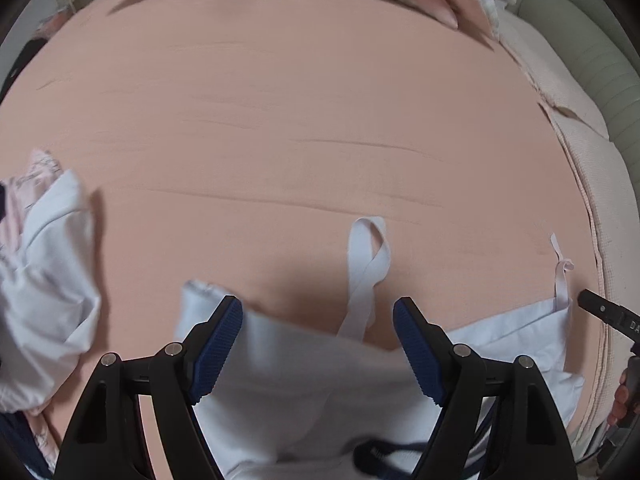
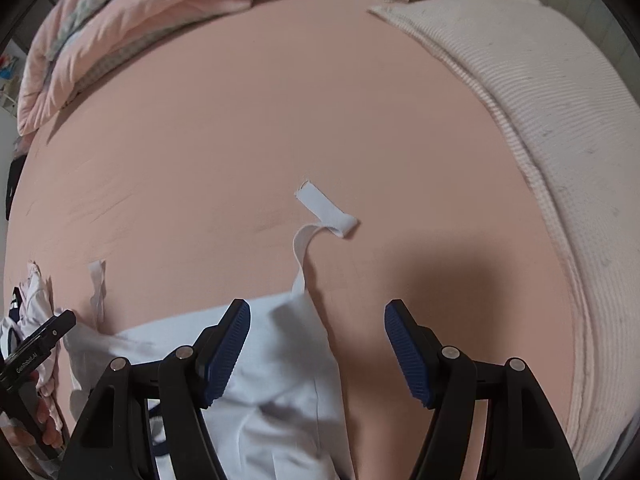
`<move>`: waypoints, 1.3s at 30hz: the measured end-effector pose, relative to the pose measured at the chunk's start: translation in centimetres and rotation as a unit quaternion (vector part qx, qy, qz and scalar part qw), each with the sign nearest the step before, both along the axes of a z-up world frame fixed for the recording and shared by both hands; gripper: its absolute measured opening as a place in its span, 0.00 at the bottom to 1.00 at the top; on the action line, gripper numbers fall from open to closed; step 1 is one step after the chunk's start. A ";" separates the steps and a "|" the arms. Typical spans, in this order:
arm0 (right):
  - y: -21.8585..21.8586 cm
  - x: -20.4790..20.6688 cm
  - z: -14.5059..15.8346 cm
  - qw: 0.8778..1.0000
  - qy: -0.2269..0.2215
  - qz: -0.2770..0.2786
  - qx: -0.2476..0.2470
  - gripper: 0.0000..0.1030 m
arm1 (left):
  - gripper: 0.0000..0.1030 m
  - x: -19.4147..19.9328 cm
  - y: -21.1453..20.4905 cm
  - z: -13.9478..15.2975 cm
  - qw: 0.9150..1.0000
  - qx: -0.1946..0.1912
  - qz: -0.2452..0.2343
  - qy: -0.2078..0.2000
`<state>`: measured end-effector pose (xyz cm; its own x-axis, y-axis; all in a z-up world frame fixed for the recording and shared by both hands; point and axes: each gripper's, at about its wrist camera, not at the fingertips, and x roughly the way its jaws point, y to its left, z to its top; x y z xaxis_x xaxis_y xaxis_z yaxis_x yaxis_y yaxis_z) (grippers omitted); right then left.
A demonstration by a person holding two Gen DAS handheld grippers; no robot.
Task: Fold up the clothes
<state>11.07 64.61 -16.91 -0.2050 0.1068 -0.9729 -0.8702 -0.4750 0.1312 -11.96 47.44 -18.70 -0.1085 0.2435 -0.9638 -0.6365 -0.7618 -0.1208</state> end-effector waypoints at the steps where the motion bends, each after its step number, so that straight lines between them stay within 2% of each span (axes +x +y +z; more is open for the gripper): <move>1: 0.4 -0.3 -0.4 1.000 -0.002 0.001 -0.004 0.67 | 0.75 0.0 0.5 -0.3 1.000 -0.007 -0.007 0.001; 3: 0.9 -0.9 -1.1 1.000 -0.006 0.003 -0.010 0.67 | 0.75 0.3 1.5 -0.8 1.000 -0.015 -0.023 0.003; 8: 2.2 -2.1 -2.7 1.000 -0.006 0.000 -0.021 0.67 | 0.75 0.2 3.1 -2.3 0.999 -0.012 -0.035 -0.020; 11: 3.1 -2.5 -3.7 1.000 -0.005 -0.002 -0.025 0.67 | 0.75 -0.2 3.9 -2.9 0.999 -0.015 -0.032 -0.003; 16: 3.8 -2.6 -4.4 0.999 0.031 0.015 -0.016 0.68 | 0.75 -0.3 4.5 -3.2 0.999 -0.013 -0.039 0.014; 20: 3.9 -1.4 -4.7 0.997 0.075 -0.006 -0.023 0.69 | 0.75 0.7 4.6 -3.3 0.997 -0.012 -0.056 0.048; 24: 3.4 -0.4 -5.0 0.995 0.099 -0.015 -0.018 0.67 | 0.75 1.7 4.0 -3.3 0.997 0.003 -0.049 0.067; 25: 3.2 -0.4 -5.0 0.996 0.086 -0.014 -0.009 0.60 | 0.73 1.8 3.8 -3.3 0.996 0.004 -0.048 0.070; 26: 2.9 -0.5 -5.0 0.998 0.067 -0.013 0.001 0.49 | 0.70 2.0 3.6 -3.2 0.996 0.005 -0.047 0.074; 27: 2.7 -0.6 -5.0 0.999 0.047 -0.011 0.012 0.41 | 0.60 2.2 3.5 -3.1 0.996 0.007 -0.047 0.077; 28: 2.4 -0.7 -5.0 0.999 0.022 -0.011 0.025 0.22 | 0.46 2.4 3.3 -2.9 0.995 0.011 -0.050 0.080; 29: 2.1 -0.7 -5.0 0.999 0.006 -0.008 0.035 0.13 | 0.40 2.7 3.2 -2.7 0.995 0.014 -0.055 0.081; 31: 1.6 -0.9 -5.0 0.999 -0.015 0.002 0.048 0.13 | 0.24 3.3 3.2 -2.4 0.994 0.013 -0.066 0.083; 33: 1.2 -1.0 -4.9 0.999 -0.017 0.010 0.049 0.12 | 0.14 3.8 3.3 -2.1 0.993 0.011 -0.076 0.088; 35: 0.9 -1.1 -4.8 0.998 -0.017 0.018 0.050 0.08 | 0.09 4.0 3.1 -1.8 0.993 0.013 -0.080 0.087; 37: 1.0 -0.3 -4.8 0.999 0.031 0.009 0.011 0.07 | 0.05 3.8 2.3 -1.6 0.995 0.024 -0.072 0.072; 39: 1.1 0.9 -5.0 0.995 0.087 -0.014 -0.036 0.07 | 0.04 3.3 1.4 -1.2 0.996 0.040 -0.061 0.053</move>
